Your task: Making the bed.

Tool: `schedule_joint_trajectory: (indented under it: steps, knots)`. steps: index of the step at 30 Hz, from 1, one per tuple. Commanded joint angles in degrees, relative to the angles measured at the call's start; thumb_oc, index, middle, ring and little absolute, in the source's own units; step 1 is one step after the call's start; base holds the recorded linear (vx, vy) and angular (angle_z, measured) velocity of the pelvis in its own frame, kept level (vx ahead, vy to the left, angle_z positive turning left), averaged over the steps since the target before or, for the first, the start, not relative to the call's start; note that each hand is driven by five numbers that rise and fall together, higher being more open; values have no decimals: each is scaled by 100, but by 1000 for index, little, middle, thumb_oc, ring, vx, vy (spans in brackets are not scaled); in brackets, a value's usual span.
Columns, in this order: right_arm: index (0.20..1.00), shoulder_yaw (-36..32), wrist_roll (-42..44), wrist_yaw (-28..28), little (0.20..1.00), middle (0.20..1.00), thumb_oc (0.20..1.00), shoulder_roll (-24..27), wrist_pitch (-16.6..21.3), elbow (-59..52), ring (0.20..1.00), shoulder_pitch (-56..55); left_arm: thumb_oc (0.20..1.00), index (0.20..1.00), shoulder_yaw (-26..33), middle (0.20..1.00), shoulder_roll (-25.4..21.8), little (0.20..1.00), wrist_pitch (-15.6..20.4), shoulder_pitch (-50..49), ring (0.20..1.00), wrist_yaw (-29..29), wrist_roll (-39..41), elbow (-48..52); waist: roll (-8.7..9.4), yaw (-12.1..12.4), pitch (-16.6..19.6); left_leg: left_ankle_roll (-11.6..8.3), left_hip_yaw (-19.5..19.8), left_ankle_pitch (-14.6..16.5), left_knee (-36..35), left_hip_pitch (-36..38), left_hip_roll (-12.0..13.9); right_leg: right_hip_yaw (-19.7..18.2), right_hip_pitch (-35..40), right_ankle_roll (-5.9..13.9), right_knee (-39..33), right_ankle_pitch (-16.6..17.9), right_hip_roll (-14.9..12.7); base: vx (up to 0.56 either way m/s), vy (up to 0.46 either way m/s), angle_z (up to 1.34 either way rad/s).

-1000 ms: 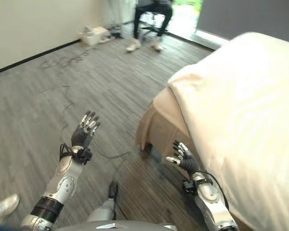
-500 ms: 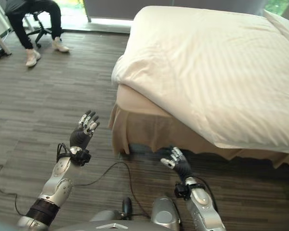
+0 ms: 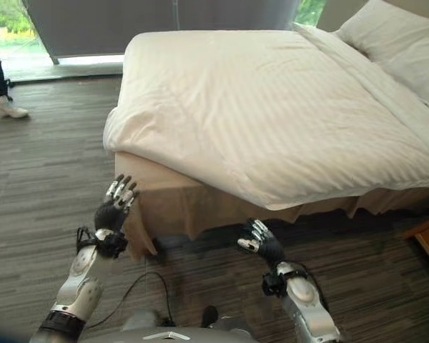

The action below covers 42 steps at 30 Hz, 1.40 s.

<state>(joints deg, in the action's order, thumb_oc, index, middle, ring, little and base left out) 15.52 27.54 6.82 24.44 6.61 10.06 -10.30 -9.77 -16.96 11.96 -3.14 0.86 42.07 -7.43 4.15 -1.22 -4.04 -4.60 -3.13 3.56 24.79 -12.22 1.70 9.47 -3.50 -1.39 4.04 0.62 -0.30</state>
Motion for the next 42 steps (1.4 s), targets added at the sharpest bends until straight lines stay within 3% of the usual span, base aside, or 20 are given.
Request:
schedule_joint_trajectory:
  steps: [1, 5, 8, 10, 13, 14, 16, 17, 18, 19, 21, 23, 24, 26, 29, 32, 36, 38, 39, 42]
  knots:
    - [1000, -179, 46, 6, 1000, 1000, 1000, 174, 269, -177, 1000, 192, 1000, 1000, 251, 1000, -28, 1000, 343, 224, 1000, -29, 82, 419, -31, 46, -260, -46, 510, -882, -1268, 939, 796, -506, 398, 744, -299, -18, -650, 165, 371, -27]
    - [1000, -133, -10, 27, 1000, 1000, 1000, 326, 299, -162, 1000, 234, 1000, 1000, 345, 1000, -75, 1000, 440, 250, 1000, 63, 135, 428, -269, 82, -220, -328, 1251, -1577, -2070, 1132, 1392, -868, 346, 918, -112, -150, -848, 147, 363, -69]
    - [1000, -179, -12, 44, 1000, 1000, 1000, 370, 284, -178, 1000, 243, 1000, 1000, 367, 1000, -123, 1000, 438, 304, 1000, 52, 155, 441, -352, 70, -213, -496, 1620, -1734, -1969, 1115, 1517, -1164, 337, 1039, 57, -170, -1134, 111, 444, -29]
    - [1000, -230, -9, 21, 1000, 1000, 1000, 349, 253, -162, 1000, 233, 1000, 1000, 328, 1000, -183, 1000, 420, 389, 1000, 35, 118, 485, -384, 42, -209, -557, 1674, -1495, -1830, 1138, 1432, -1287, 343, 1171, 65, -95, -1401, 92, 515, -33]
    - [1000, -346, -9, 5, 1000, 1000, 1000, 213, 217, -169, 1000, 160, 1000, 1000, 208, 1000, -205, 1000, 407, 531, 1000, -29, 178, 467, -419, -72, -171, -496, 1167, -873, -2179, 1400, 1307, -1393, 371, 1336, 29, 86, -1679, 68, 541, -5]
    - [1000, -511, -146, -245, 1000, 1000, 1000, -92, 269, -104, 1000, -37, 1000, 1000, -61, 1000, -352, 1000, 383, 701, 1000, -4, -38, 309, -346, -273, -96, -192, 707, -372, -2901, 1749, 795, -1602, 43, 1414, 131, 1171, -2193, 55, 983, 16]
    - [1000, -436, -26, -310, 1000, 1000, 1000, -293, 301, -107, 1000, 12, 1000, 1000, -30, 1000, -420, 1000, 408, 678, 1000, 51, -92, 338, -346, -212, -187, -54, 343, -372, -2976, 1865, 605, -1303, -289, 1349, 131, 1997, -2368, -33, 636, 5]
    - [1000, -436, -26, -310, 1000, 1000, 1000, -295, 301, -107, 1000, 14, 1000, 1000, -29, 1000, -422, 1000, 408, 679, 1000, 51, -92, 338, -337, -210, -176, -51, 340, -380, -2975, 1849, 595, -1310, -305, 1353, 124, 2008, -2376, -91, 360, -36]
    - [1000, -378, 117, -280, 1000, 1000, 1000, -380, 311, -66, 1000, 30, 1000, 1000, 24, 1000, -473, 1000, 388, 627, 1000, 77, -141, 362, -414, -163, -231, 16, 211, -404, -2979, 1865, 526, -893, -415, 1335, 202, 2074, -2400, -112, 443, -84]
    - [1000, -267, 312, -206, 1000, 1000, 1000, -460, 297, -34, 1000, 65, 1000, 1000, 93, 1000, -532, 1000, 378, 571, 1000, 87, -186, 394, -486, -129, -287, 98, 85, -408, -2979, 1838, 440, -495, -511, 1293, 399, 1855, -2288, -154, 581, -133]
    - [1000, -79, 322, -8, 1000, 1000, 1000, -420, 232, -13, 1000, 120, 1000, 1000, 186, 1000, -601, 1000, 371, 494, 1000, 27, -250, 437, -558, -175, -331, 216, -40, -439, -2979, 1777, 364, -542, -660, 1243, 980, 1349, -1839, -152, 546, -93]
    - [1000, -3, 195, 93, 1000, 1000, 1000, -334, 183, -31, 1000, 148, 1000, 1000, 276, 1000, -628, 1000, 319, 426, 1000, -23, -318, 476, -554, -68, -349, 358, -177, -392, -2979, 1724, 227, -123, -654, 1145, 1374, 905, -1566, -148, 430, -70]
    - [1000, 18, 92, 143, 1000, 1000, 1000, -286, 184, -47, 1000, 168, 1000, 1000, 326, 1000, -609, 1000, 300, 364, 1000, -7, -370, 480, -538, 7, -368, 406, -271, -388, -2979, 1718, 163, 285, -562, 1091, 1524, 653, -1488, -206, 399, -65]
    - [1000, -32, -92, 137, 1000, 1000, 1000, -154, 185, -79, 1000, 287, 1000, 1000, 447, 1000, -448, 1000, 225, 101, 1000, -6, -300, 485, -380, 227, -300, 510, -564, -454, -2979, 1624, -3, 1020, -188, 974, 1727, 39, -879, -271, 335, -52]
    - [1000, -44, -9, 91, 1000, 1000, 1000, -154, 204, -83, 1000, 363, 1000, 1000, 457, 1000, -358, 1000, 213, -43, 1000, -8, -198, 537, -257, 340, -235, 529, -689, -527, -2930, 1506, -53, 1022, -57, 977, 1562, -56, -555, -185, 55, -86]
    - [1000, -18, 181, -9, 1000, 1000, 1000, -83, 236, -190, 1000, 481, 1000, 1000, 347, 1000, -190, 1000, 155, -113, 1000, -20, -67, 351, -122, 564, -132, 444, -785, -704, -2688, 1048, -134, 590, 722, 698, -126, -398, -259, -253, -67, -38]
    - [1000, -24, 198, -52, 1000, 1000, 1000, -23, 207, -196, 1000, 425, 1000, 1000, 281, 1000, -168, 1000, 104, -150, 1000, -101, 38, 402, -127, 649, -248, 309, -634, -967, -2355, 599, -191, 521, 917, 571, -680, -265, -207, -261, -73, 6]
    - [1000, -21, 108, -54, 1000, 1000, 1000, 40, 202, -172, 1000, 404, 1000, 1000, 230, 1000, -143, 1000, 110, -131, 1000, -93, 25, 418, -167, 741, -443, 89, 99, -1319, -1897, 258, -260, 398, 850, 506, -600, -237, -254, -288, -6, -14]
    - [1000, -37, 118, -51, 1000, 1000, 1000, 94, 190, -147, 1000, 441, 1000, 1000, 230, 1000, -144, 1000, 104, -142, 1000, -90, 13, 459, -140, 843, -558, -37, 1005, -1299, -1731, 161, -408, 289, 725, 486, -507, -194, -367, -311, 51, 3]
    - [1000, -38, 162, -14, 1000, 1000, 1000, 110, 175, -81, 1000, 493, 1000, 1000, 293, 1000, -127, 1000, 98, -219, 1000, -96, 7, 454, -83, 841, -534, -35, 1098, -1180, -1709, 265, -193, 303, 621, 518, -430, -140, -495, -150, 54, -33]
